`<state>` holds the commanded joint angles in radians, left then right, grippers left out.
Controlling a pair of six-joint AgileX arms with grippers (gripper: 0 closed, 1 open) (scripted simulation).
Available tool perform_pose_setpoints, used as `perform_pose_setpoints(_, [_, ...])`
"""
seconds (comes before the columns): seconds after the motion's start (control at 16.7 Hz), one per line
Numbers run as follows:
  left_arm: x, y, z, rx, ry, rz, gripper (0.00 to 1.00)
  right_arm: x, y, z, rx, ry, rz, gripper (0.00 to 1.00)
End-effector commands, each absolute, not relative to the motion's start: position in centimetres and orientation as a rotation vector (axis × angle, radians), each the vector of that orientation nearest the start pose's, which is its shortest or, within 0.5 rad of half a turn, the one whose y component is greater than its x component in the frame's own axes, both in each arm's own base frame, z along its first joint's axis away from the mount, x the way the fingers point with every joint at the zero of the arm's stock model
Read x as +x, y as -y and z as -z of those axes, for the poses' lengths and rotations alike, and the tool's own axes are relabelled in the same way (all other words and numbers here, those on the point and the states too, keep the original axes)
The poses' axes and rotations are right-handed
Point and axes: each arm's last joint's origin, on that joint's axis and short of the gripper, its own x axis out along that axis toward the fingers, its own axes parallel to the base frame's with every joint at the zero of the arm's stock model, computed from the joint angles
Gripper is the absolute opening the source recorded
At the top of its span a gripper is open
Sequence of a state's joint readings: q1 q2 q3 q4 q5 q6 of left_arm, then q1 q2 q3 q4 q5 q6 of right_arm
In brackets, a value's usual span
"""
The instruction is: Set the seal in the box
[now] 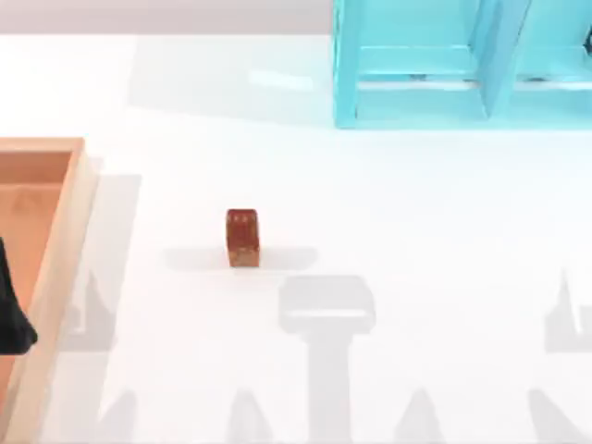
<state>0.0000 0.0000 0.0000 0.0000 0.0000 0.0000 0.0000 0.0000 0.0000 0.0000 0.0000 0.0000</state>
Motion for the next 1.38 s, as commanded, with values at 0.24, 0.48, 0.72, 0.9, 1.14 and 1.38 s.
perform_pose_setpoints(0.24, [10.6,0.2,-16.3,-0.009,-0.033,0.005,1.0,10.6,0.1,-16.0,0.0,0.0,0.0,1.0])
perform_pose_setpoints(0.48, [11.0,0.8,-18.4,-0.059,-0.222,0.053,1.0,10.6,0.1,-16.0,0.0,0.0,0.0,1.0])
perform_pose_setpoints(0.72, [13.3,2.1,-22.0,-0.109,-0.508,0.119,1.0,10.6,0.1,-16.0,0.0,0.0,0.0,1.0])
perform_pose_setpoints(0.9, [16.8,3.4,-25.1,-0.131,-0.707,0.138,1.0,10.6,0.1,-16.0,0.0,0.0,0.0,1.0])
perform_pose_setpoints(1.14, [22.3,5.9,-28.0,-0.151,-0.905,0.14,1.0,10.6,0.1,-16.0,0.0,0.0,0.0,1.0])
perform_pose_setpoints(1.38, [26.9,9.3,-30.6,-0.171,-1.018,0.164,1.0,10.6,0.1,-16.0,0.0,0.0,0.0,1.0])
